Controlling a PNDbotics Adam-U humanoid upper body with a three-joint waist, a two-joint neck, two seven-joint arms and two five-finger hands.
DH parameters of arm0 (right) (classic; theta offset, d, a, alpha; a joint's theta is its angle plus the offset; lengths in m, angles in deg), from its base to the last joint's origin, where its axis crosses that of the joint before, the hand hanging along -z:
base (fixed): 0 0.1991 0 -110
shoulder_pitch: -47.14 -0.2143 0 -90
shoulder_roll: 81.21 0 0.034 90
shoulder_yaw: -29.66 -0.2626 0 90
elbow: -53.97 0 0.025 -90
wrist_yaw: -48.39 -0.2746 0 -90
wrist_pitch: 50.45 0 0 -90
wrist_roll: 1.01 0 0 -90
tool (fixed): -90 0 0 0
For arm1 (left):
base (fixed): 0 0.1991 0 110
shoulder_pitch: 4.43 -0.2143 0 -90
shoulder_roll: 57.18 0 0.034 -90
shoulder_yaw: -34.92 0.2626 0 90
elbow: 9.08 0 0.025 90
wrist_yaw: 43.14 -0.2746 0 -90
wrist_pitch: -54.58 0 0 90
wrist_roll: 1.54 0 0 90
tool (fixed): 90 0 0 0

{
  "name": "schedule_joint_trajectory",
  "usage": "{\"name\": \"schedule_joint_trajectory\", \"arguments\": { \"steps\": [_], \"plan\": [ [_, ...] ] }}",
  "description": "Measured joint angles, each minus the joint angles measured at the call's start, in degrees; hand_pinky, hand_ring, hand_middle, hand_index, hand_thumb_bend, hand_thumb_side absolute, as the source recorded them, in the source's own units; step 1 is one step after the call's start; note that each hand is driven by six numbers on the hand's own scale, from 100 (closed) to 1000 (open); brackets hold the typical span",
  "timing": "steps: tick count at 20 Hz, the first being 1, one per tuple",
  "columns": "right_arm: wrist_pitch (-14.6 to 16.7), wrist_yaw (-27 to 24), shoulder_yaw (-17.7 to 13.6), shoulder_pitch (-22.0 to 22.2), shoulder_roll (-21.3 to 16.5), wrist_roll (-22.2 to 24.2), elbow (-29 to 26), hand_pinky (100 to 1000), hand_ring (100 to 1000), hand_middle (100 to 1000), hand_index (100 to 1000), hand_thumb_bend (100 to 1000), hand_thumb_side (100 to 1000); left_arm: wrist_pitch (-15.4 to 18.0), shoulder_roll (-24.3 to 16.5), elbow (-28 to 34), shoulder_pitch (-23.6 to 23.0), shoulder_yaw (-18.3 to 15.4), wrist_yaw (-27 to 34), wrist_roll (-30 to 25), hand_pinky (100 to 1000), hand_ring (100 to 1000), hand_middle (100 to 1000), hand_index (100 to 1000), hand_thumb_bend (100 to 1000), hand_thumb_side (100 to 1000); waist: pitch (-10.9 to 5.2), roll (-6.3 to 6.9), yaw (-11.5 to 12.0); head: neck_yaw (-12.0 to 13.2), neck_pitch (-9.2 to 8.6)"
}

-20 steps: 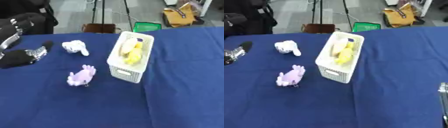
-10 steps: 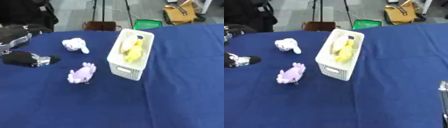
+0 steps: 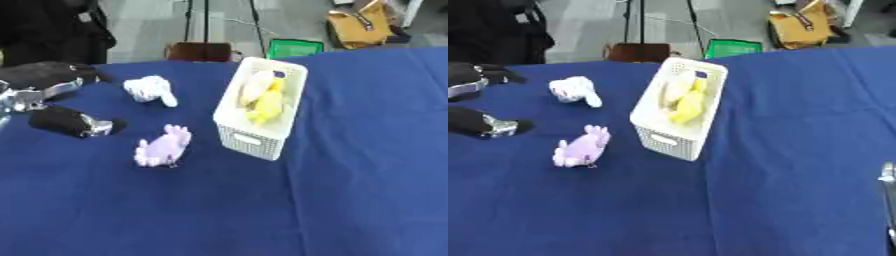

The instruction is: Pick up objects on the table and place them in the box.

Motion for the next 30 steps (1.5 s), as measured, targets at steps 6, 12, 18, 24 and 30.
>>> {"name": "schedule_joint_trajectory", "arguments": {
  "steps": [6,12,18,24,30],
  "plan": [
    [0.1,-0.38,0.32,-0.01,0.08,0.15,0.0,817,771,659,744,100,938,-0.14,2.94,-3.38,1.94,1.88,-1.08,-2.33,868,914,925,982,433,768,0.0,-0.17,-0.45,0.13,-0.05],
    [0.22,-0.73,0.38,-0.01,0.46,0.32,0.0,817,772,659,742,100,934,0.56,5.07,-8.01,4.01,4.19,-4.05,-3.74,876,918,938,1000,495,783,0.0,-0.18,-0.7,0.57,-0.1],
    [0.23,-1.2,0.74,0.01,0.49,0.74,0.0,817,772,659,741,100,934,1.88,6.85,-12.23,6.01,7.42,-7.74,-5.04,874,909,933,994,715,806,0.0,-0.01,-0.72,0.78,-0.1],
    [0.38,-1.48,1.01,0.03,0.5,0.96,0.0,817,772,658,740,100,932,2.25,8.58,-13.99,6.46,8.01,-9.33,-5.25,869,906,928,981,726,820,0.0,0.06,-0.76,0.83,-0.1],
    [0.56,-1.76,1.03,0.05,0.56,1.19,0.0,817,772,659,741,100,933,1.92,10.71,-15.74,6.49,8.09,-8.99,-5.58,865,902,923,976,708,813,0.0,0.11,-0.76,1.01,-0.1]
  ]
}}
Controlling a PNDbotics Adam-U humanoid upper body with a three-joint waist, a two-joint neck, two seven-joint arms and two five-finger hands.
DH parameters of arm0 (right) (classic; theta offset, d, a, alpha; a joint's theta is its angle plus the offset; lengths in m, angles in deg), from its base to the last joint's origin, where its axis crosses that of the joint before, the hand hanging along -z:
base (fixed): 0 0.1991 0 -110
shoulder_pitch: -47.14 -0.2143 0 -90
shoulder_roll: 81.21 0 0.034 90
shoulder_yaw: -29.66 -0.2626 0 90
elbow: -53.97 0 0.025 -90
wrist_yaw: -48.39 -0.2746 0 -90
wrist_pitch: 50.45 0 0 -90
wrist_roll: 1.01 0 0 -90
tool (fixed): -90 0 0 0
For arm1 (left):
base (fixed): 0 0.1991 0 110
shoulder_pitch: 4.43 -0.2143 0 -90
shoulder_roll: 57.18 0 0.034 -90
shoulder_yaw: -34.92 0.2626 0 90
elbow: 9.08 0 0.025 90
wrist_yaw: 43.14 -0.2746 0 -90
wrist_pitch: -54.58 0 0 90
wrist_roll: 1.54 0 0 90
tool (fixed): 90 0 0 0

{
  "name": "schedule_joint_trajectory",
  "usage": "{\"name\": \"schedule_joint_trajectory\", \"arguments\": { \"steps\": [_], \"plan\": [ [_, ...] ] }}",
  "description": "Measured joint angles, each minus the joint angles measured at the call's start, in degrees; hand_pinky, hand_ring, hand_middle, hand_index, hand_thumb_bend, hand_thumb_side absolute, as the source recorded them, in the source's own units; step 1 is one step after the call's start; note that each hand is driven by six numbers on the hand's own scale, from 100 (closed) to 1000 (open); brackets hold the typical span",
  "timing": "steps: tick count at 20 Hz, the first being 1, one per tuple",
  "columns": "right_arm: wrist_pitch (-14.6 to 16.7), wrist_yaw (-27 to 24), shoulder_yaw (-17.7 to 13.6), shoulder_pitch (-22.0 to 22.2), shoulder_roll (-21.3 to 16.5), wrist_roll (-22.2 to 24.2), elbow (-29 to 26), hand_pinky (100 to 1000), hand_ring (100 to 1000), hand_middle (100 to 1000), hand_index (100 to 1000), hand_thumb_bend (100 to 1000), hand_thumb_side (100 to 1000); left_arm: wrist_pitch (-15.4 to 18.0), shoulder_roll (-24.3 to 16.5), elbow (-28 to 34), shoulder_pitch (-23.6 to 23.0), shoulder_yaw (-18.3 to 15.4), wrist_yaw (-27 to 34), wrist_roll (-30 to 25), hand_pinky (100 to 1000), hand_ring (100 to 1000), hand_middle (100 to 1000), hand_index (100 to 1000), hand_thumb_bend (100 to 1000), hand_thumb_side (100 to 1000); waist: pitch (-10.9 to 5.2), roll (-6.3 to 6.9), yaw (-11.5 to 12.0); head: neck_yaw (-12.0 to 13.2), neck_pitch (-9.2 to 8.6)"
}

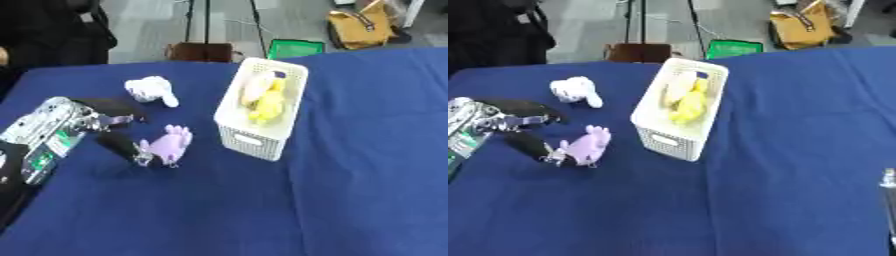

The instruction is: Pick up objects on the table and place them in the box.

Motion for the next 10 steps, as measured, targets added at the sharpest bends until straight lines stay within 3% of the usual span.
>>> {"name": "schedule_joint_trajectory", "arguments": {
  "steps": [2,10],
  "plan": [
    [0.01,-0.01,0.0,0.0,0.02,0.01,0.0,818,772,659,740,100,935,-0.17,0.74,-0.7,0.04,0.0,-0.16,-0.1,863,898,921,976,655,823,0.0,0.0,0.0,0.02,0.0],
    [0.02,-0.26,0.02,-0.01,0.43,0.02,0.0,818,772,659,741,100,937,-1.03,3.19,-3.46,0.37,0.02,-4.15,1.56,854,894,916,971,581,822,0.0,-0.14,-0.37,0.26,-0.13]
  ]
}}
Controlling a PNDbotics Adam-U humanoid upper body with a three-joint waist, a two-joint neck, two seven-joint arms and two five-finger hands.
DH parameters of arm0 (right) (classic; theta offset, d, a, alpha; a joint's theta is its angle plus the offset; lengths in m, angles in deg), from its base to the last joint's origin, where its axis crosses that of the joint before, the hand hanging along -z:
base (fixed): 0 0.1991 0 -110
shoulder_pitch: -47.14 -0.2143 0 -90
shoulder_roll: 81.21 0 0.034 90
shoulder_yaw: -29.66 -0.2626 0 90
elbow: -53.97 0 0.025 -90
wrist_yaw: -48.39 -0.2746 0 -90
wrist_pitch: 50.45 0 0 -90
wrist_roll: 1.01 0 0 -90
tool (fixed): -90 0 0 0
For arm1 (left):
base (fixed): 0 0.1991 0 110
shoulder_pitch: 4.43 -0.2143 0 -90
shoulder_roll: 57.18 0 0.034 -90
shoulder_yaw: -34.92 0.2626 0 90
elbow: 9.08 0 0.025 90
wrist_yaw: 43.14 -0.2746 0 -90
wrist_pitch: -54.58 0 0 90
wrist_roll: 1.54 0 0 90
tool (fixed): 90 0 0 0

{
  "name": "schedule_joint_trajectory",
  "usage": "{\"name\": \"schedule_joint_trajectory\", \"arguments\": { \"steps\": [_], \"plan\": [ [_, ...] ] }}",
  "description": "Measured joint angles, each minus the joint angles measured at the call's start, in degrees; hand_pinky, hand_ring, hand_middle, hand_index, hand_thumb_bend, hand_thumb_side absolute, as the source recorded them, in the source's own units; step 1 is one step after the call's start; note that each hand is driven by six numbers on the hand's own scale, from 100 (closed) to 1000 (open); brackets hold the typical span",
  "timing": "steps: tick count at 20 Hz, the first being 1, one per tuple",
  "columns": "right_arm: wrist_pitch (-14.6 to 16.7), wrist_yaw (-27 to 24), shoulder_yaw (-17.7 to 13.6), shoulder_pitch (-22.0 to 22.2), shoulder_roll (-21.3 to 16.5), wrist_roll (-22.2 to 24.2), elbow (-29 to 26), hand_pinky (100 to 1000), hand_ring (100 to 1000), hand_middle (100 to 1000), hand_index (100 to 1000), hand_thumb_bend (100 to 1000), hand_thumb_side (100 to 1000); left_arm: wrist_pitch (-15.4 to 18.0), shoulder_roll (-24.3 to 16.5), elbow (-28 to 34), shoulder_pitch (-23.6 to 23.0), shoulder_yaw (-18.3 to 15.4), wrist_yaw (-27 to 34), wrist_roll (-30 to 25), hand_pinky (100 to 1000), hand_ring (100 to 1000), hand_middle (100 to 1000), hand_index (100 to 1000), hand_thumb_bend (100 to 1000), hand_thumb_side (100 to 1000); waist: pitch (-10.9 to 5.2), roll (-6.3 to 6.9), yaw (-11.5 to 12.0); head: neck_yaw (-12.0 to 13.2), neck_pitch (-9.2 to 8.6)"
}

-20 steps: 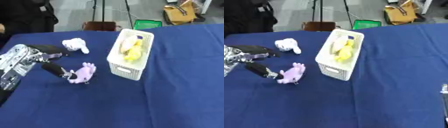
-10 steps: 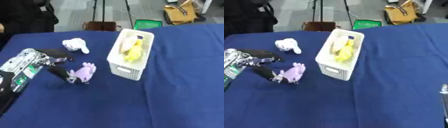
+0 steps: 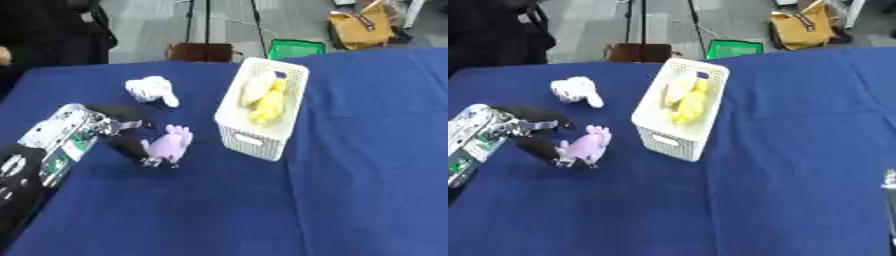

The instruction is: Pick up objects on the table and place them in the box.

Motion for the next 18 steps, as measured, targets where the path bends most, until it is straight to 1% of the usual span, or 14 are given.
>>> {"name": "schedule_joint_trajectory", "arguments": {
  "steps": [1,2,4,10,14,18],
  "plan": [
    [0.0,-0.01,0.0,-0.01,0.0,0.0,0.0,818,772,659,741,100,937,-0.06,0.26,-0.33,0.0,-0.01,-0.27,0.32,854,894,916,971,581,822,0.0,0.0,-0.02,0.01,-0.06],
    [0.0,-0.02,0.0,-0.01,0.0,0.0,0.0,818,772,659,741,100,938,-0.13,0.46,-0.66,0.0,-0.02,-0.57,0.69,846,887,909,964,536,811,0.0,0.0,-0.07,0.02,-0.09],
    [0.01,-0.09,0.0,-0.04,0.01,0.0,0.0,818,772,659,741,100,938,-0.35,0.8,-1.35,0.0,-0.02,-1.41,1.57,842,882,906,963,519,805,0.01,-0.03,-0.28,0.07,-0.17],
    [0.03,-0.16,0.01,-0.06,0.01,-0.01,0.0,818,772,659,742,100,939,-0.23,1.77,-3.23,0.0,-0.02,-4.31,3.83,826,872,897,956,508,797,0.2,-0.19,-0.37,0.26,-0.34],
    [0.05,-0.18,0.03,-0.07,0.01,-0.02,0.0,818,772,659,742,100,937,0.04,2.2,-4.23,0.01,-0.02,-5.65,4.23,812,857,880,942,486,787,0.22,-0.24,-0.51,0.3,-0.36],
    [0.07,-0.19,0.1,-0.07,0.01,-0.05,0.0,818,772,659,742,100,936,0.26,2.75,-5.17,0.19,0.0,-6.85,4.2,810,857,877,940,493,788,0.24,-0.28,-0.72,0.36,-0.37]
  ]
}}
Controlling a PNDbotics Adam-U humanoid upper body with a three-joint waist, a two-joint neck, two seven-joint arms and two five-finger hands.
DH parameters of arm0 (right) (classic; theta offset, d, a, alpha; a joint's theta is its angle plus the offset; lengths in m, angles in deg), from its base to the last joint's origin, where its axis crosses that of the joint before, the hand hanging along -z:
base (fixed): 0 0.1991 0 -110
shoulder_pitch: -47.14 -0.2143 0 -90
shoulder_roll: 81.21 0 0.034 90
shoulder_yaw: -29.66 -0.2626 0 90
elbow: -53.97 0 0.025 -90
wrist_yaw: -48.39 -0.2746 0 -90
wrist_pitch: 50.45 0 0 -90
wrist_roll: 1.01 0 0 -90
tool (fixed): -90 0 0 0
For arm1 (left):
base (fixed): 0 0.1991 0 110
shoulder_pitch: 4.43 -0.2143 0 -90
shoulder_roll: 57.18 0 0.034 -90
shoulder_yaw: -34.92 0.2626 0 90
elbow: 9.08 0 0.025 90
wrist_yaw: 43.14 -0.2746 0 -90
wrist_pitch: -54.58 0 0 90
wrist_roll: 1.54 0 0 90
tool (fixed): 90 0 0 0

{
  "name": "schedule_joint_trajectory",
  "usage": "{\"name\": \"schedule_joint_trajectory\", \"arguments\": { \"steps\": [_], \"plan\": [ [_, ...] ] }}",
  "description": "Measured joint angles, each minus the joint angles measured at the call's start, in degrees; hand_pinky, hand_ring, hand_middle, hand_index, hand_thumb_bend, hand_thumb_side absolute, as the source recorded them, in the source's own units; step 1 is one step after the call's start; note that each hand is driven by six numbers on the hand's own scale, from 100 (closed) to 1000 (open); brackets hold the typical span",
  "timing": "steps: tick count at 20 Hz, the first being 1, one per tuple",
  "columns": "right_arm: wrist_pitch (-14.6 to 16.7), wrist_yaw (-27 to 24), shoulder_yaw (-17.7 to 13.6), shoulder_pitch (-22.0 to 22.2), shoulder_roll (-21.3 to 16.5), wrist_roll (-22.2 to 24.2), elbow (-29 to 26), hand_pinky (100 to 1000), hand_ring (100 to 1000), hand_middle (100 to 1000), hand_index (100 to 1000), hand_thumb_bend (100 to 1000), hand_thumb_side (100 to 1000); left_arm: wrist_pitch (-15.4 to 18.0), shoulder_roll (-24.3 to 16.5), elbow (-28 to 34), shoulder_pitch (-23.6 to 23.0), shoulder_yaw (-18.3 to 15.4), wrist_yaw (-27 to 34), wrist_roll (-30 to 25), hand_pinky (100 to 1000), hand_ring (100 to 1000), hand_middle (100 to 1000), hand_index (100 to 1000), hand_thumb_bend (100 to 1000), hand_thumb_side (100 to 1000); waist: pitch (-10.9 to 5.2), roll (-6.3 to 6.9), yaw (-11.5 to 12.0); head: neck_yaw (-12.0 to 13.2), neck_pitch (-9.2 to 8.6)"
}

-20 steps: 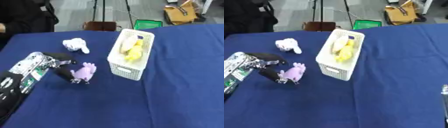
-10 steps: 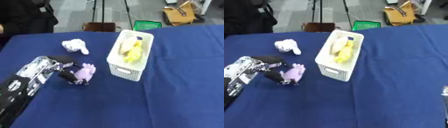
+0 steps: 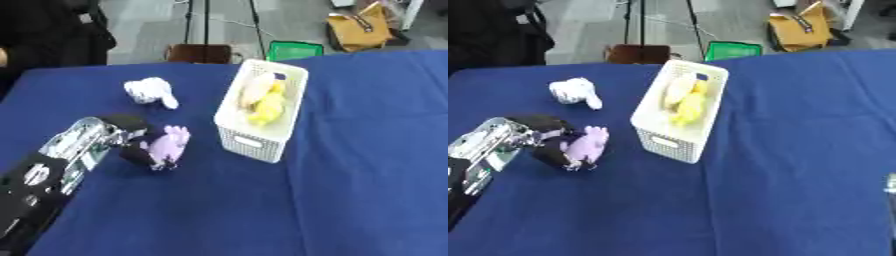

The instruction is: Pick up objects on the table and place them in the box.

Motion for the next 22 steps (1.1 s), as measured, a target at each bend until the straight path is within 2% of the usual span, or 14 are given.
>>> {"name": "schedule_joint_trajectory", "arguments": {
  "steps": [3,9,12,13,14,15,22],
  "plan": [
    [0.02,-0.01,0.01,0.0,0.0,-0.02,0.0,818,772,659,742,100,936,0.42,0.12,-0.62,0.39,0.0,-0.38,-0.15,801,849,869,929,483,792,0.0,0.0,-0.07,0.17,0.0],
    [0.02,-0.05,0.02,-0.01,0.0,-0.03,0.0,819,773,659,743,100,932,1.24,0.44,-1.02,0.86,-0.02,-0.63,0.68,720,764,780,833,360,800,0.0,0.01,-0.27,0.35,-0.01],
    [0.12,-0.16,0.03,-0.01,0.0,-0.19,0.0,819,773,659,743,100,932,1.27,0.44,-1.04,0.87,0.0,-0.54,1.33,712,758,774,827,345,800,0.01,0.02,-0.27,0.41,-0.01],
    [0.17,-0.19,0.03,-0.01,0.0,-0.26,0.0,818,773,659,744,100,931,1.25,0.45,-1.05,0.87,0.01,-0.5,1.47,666,713,731,777,250,777,0.01,0.02,-0.27,0.42,-0.01],
    [0.19,-0.2,0.03,-0.01,0.0,-0.3,0.0,818,773,659,744,100,931,1.23,0.45,-1.05,0.87,0.06,-0.44,1.6,666,713,731,777,250,777,0.01,0.02,-0.27,0.44,-0.01],
    [0.19,-0.21,0.03,-0.01,0.0,-0.32,0.0,818,773,659,744,100,931,1.2,0.45,-1.06,0.87,0.16,-0.41,1.72,648,695,713,763,191,762,0.01,0.02,-0.27,0.45,-0.01],
    [0.11,-0.22,0.03,0.0,0.0,-0.44,0.0,818,773,659,744,100,930,1.31,0.45,-1.05,1.04,0.67,-0.41,1.8,625,670,689,741,169,754,0.0,0.03,-0.22,0.48,-0.02]
  ]
}}
